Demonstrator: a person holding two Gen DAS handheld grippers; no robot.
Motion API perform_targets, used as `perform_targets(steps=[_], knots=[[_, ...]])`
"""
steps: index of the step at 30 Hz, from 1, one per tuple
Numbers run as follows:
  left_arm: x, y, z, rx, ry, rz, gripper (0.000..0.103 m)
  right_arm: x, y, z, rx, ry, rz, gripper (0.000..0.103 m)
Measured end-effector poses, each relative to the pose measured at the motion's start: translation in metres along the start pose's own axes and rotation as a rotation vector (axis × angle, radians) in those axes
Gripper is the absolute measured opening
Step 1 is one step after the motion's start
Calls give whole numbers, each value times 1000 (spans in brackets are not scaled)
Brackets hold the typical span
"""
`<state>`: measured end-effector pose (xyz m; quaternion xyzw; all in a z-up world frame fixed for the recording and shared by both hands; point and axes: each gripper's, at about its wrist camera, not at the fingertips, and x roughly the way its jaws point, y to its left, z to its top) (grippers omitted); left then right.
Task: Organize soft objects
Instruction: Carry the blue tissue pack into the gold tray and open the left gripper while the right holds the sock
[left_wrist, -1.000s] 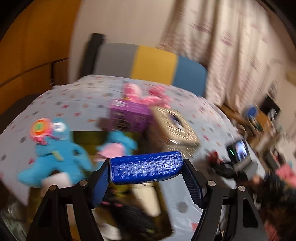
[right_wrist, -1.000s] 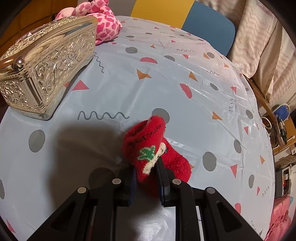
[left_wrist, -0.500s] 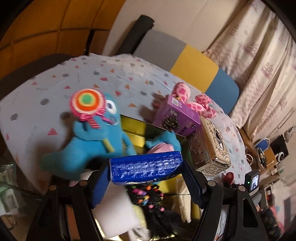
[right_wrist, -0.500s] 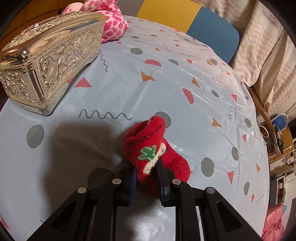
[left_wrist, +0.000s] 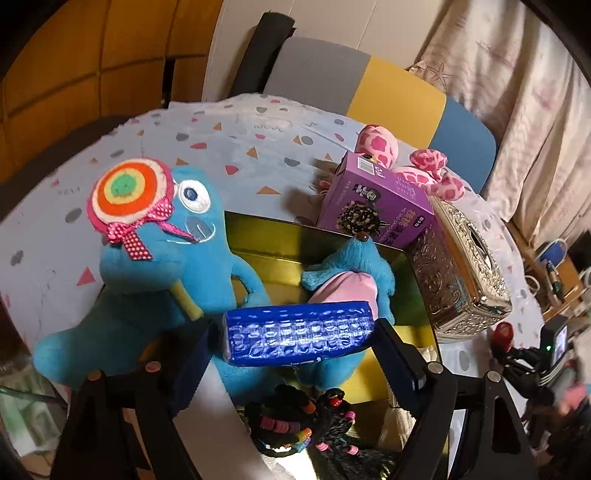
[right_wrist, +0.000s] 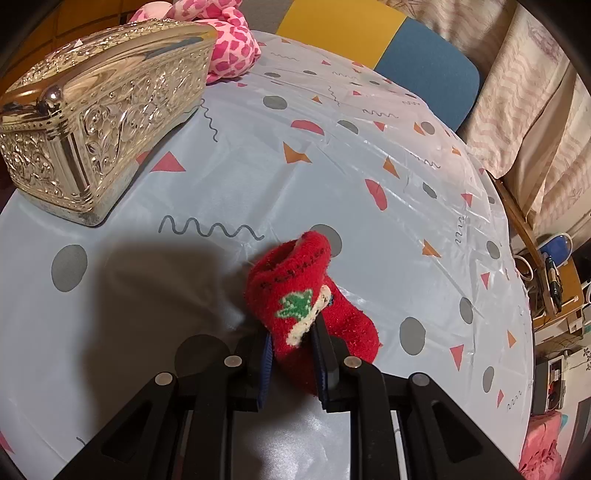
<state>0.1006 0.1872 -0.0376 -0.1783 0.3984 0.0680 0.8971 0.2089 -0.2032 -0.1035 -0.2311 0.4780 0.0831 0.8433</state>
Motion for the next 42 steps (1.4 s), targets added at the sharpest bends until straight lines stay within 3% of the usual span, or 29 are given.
perform_targets(steps=[4,11,27,35,42], knots=[[-12,-3,-1,30,-47,44,94,0,1,0,-5,-1,-6,20],[-36,-10,-2,77,-113,98,94,-1,3,-1,-15,-4,-16,20],[-70,-12,-27,82,-153,107,94,0,4,-1,-17,1,-21,18],[-75,-3,-30,67,-162,97,94,-6,8,3,43,113,-15,16],[-74,1,-35,56,-159,84,94,-21,22,-6,67,157,29,16]])
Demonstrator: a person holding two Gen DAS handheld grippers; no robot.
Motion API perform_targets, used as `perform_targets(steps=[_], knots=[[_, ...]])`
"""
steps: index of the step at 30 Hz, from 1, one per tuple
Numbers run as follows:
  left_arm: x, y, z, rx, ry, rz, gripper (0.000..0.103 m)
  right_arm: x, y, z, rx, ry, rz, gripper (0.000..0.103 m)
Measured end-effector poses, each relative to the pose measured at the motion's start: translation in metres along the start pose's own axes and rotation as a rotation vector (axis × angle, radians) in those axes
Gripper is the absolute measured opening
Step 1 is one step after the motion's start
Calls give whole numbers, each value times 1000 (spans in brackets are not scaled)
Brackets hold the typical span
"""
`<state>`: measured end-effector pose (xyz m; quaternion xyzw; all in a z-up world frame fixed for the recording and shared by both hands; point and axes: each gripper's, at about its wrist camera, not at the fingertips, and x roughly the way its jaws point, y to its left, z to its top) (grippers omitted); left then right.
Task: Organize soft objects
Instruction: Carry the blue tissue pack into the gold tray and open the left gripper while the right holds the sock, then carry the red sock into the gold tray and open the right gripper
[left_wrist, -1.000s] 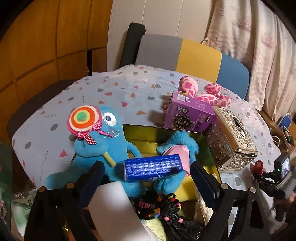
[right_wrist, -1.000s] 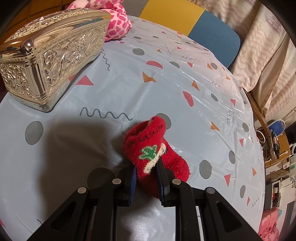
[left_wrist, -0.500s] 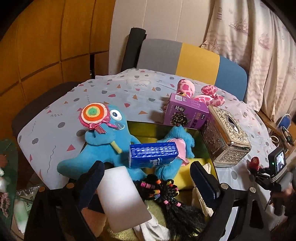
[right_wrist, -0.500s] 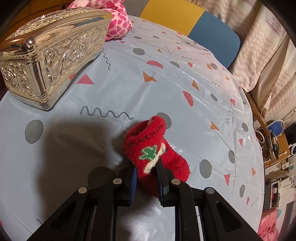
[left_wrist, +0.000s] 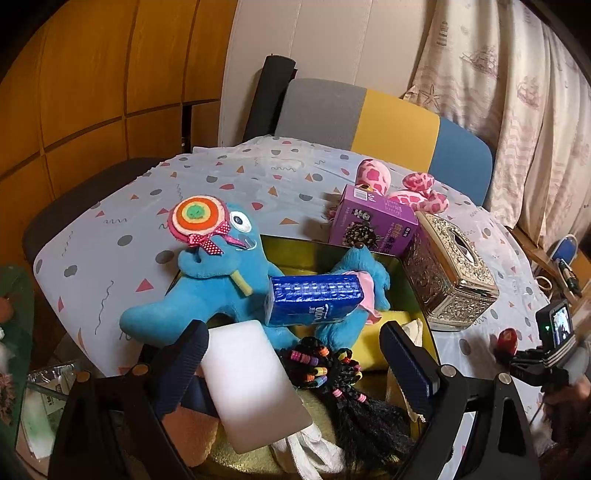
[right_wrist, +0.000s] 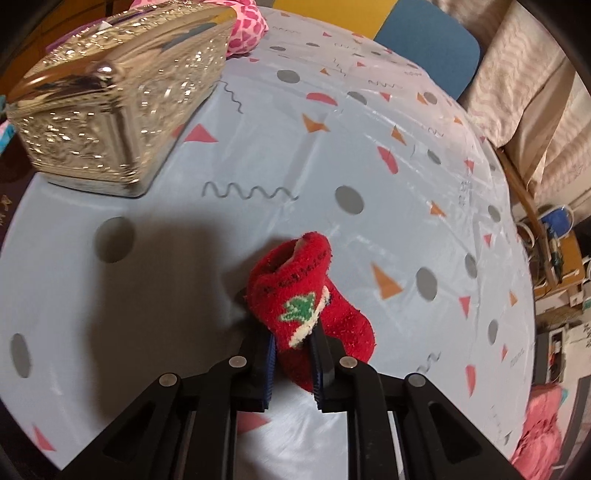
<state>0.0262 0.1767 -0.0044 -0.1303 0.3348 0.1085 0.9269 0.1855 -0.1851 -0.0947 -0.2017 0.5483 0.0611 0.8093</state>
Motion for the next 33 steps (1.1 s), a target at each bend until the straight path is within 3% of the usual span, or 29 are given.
perform_targets(steps=[5,19,27,33], knots=[[-2,4,-1,-8,-8,1,94,-11,8,-7,62,25,115,16],[-14,33,0,-59,-41,24,94,-43,39,-33,131,-26,291,14],[-20,63,-7,-94,-37,104,94,-117,79,-13,54,-234,469,14],[-24,74,-6,-121,-47,121,94,-167,147,11,-107,-335,634,14]])
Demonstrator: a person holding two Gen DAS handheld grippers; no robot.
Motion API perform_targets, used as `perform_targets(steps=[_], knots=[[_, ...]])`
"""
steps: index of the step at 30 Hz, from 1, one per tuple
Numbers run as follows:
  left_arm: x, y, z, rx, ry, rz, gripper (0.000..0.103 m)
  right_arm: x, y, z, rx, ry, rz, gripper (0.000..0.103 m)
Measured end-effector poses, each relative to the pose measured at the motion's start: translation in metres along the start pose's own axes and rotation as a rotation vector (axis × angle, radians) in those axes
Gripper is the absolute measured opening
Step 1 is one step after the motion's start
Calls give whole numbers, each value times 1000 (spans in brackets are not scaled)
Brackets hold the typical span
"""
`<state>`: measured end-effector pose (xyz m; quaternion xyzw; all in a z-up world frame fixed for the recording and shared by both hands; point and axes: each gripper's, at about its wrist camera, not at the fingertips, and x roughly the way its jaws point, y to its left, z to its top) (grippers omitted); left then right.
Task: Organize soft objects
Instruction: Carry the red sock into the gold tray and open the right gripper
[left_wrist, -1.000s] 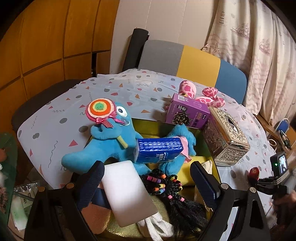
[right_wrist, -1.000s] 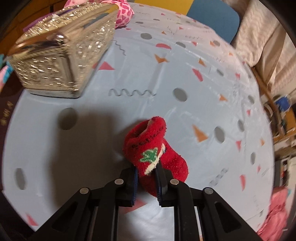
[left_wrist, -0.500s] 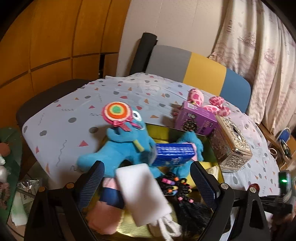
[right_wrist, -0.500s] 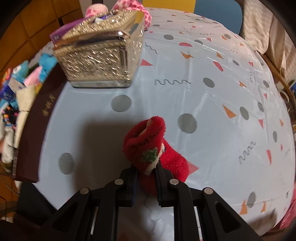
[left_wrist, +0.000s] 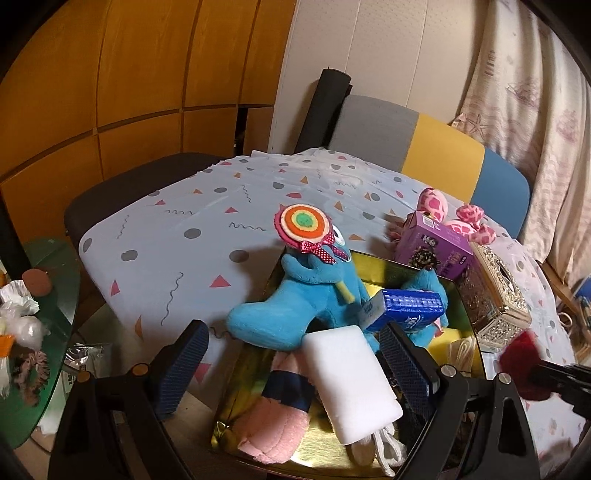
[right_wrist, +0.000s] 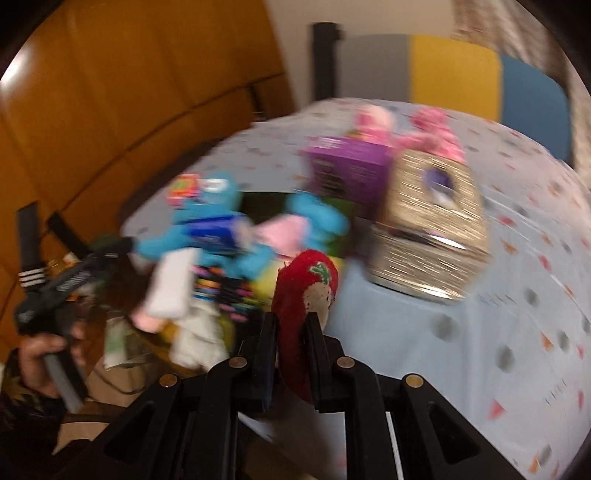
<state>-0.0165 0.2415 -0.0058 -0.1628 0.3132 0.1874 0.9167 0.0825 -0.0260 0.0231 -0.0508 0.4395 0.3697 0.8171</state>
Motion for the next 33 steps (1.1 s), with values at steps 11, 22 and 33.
perform_targets(steps=[11,22,33], knots=[[1,6,-1,-10,7,3,94,76,63,-1,-104,127,83,14],[7,1,-5,9,19,-2,94,81,60,-23,-188,210,93,23],[0,-21,-8,75,0,1,100,98,45,-29,-141,195,-23,22]])
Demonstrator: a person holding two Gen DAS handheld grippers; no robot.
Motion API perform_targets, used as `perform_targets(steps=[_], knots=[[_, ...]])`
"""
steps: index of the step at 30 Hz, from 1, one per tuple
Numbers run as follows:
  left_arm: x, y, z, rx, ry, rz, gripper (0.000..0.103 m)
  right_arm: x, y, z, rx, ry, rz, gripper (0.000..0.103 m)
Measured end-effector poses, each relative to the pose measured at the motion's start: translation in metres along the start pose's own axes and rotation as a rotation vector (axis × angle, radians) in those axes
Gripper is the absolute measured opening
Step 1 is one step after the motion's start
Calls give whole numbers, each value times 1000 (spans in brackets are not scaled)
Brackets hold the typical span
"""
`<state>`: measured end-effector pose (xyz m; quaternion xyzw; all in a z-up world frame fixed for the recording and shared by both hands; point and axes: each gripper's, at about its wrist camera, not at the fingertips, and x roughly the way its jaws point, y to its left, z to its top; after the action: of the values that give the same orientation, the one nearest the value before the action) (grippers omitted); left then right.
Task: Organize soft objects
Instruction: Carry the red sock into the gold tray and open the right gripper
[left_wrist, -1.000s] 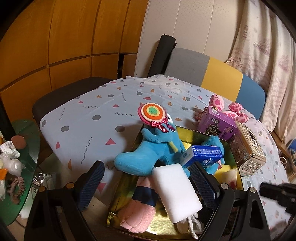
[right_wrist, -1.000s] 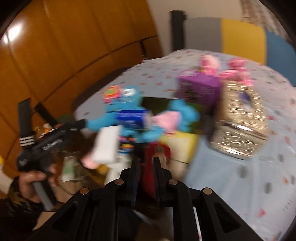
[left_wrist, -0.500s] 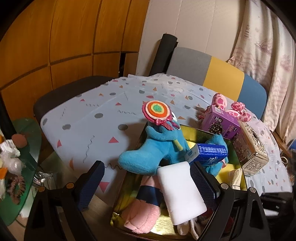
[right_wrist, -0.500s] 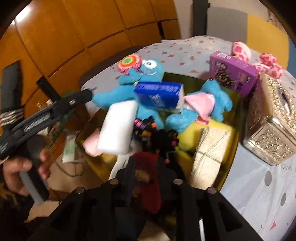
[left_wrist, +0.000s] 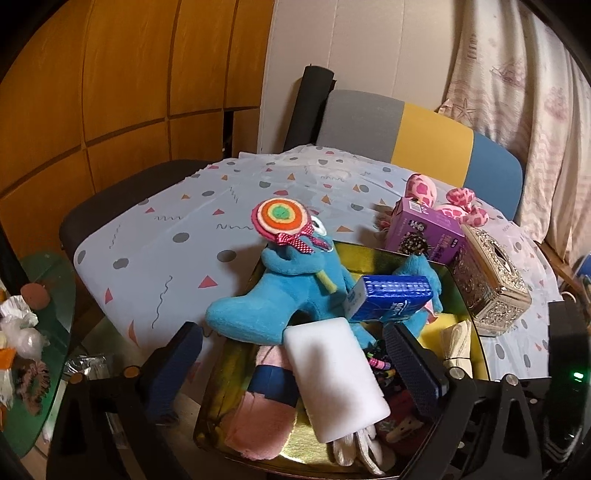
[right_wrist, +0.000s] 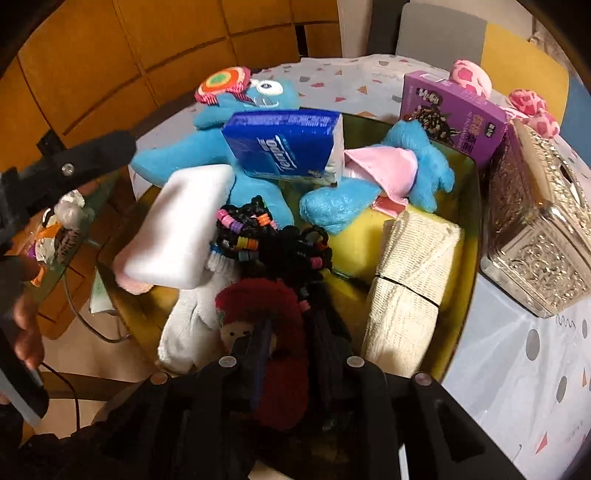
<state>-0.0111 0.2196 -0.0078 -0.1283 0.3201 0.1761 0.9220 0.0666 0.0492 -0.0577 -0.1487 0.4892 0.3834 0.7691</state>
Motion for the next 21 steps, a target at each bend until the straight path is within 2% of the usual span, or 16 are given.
perform_targets(steps=[2,6,7,8,9,14,21], knots=[[-2,-3,0,10,-9,3,101,-8,-2,-3,8,-19,10,22],[-7,-10,-1,31,-25,16,103,-32,-1,-5,27,-112,-7,23],[-8,-11,-1,30,-30,19,103,-38,-1,-6,32,-136,-18,24],[-9,-12,-2,28,-32,22,103,-43,-1,-7,37,-155,-33,30],[-10,-12,-2,27,-35,25,103,-46,2,-7,42,-170,-50,37],[-20,-16,-5,11,-55,40,103,-60,2,-9,96,-264,-176,45],[-33,-34,-16,39,-86,50,103,-78,-17,-23,263,-354,-352,45]])
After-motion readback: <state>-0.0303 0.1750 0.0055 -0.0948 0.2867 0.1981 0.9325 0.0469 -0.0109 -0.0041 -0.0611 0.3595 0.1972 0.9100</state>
